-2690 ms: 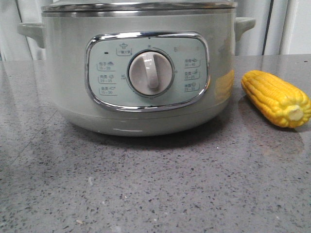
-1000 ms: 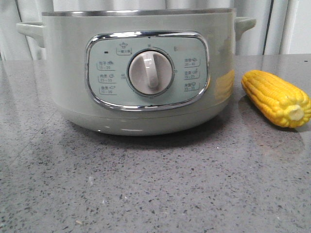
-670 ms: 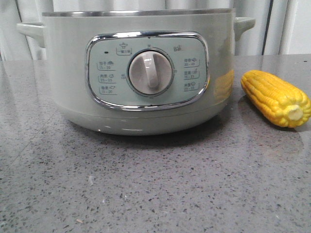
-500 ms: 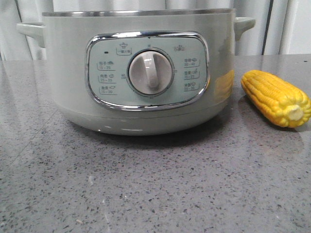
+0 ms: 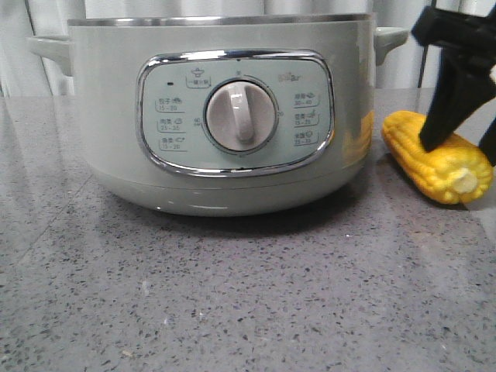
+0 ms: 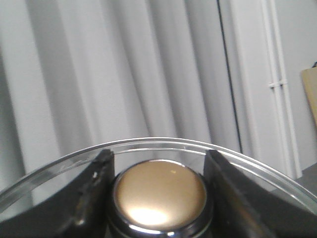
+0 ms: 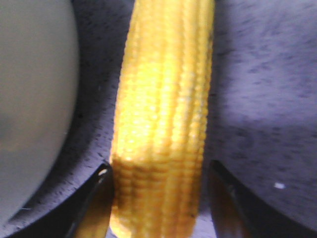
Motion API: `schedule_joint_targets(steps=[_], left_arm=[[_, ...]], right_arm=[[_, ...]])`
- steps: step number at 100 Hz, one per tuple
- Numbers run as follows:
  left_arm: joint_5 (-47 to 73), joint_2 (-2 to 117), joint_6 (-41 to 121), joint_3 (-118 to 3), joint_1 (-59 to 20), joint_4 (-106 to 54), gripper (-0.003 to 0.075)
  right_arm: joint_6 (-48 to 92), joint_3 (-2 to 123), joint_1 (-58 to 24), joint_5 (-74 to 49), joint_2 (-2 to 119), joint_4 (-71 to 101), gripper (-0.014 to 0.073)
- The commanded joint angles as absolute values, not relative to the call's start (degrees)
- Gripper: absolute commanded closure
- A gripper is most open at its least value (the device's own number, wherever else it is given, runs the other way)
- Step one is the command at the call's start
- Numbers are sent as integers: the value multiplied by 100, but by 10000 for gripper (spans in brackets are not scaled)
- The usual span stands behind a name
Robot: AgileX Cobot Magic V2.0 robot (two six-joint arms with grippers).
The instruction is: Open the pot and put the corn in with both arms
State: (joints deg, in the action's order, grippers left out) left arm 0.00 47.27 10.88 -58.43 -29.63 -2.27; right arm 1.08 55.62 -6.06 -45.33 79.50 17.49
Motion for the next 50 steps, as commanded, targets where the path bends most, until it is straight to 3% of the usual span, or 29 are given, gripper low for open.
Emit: schedule_joint_targets(steps=[1, 17, 50], left_arm=[[-706, 4423, 1107, -5931, -2656, -222, 741], [-359, 4102, 1107, -5621, -2126, -222, 741], [-257, 3605, 1107, -4235, -980, -233, 741]], right_arm=[[148, 5704, -612, -4492, 8058, 1645, 311], [256, 5704, -612, -4625, 8018, 1606, 666], [230, 5704, -520, -5142, 6942, 1528, 657]])
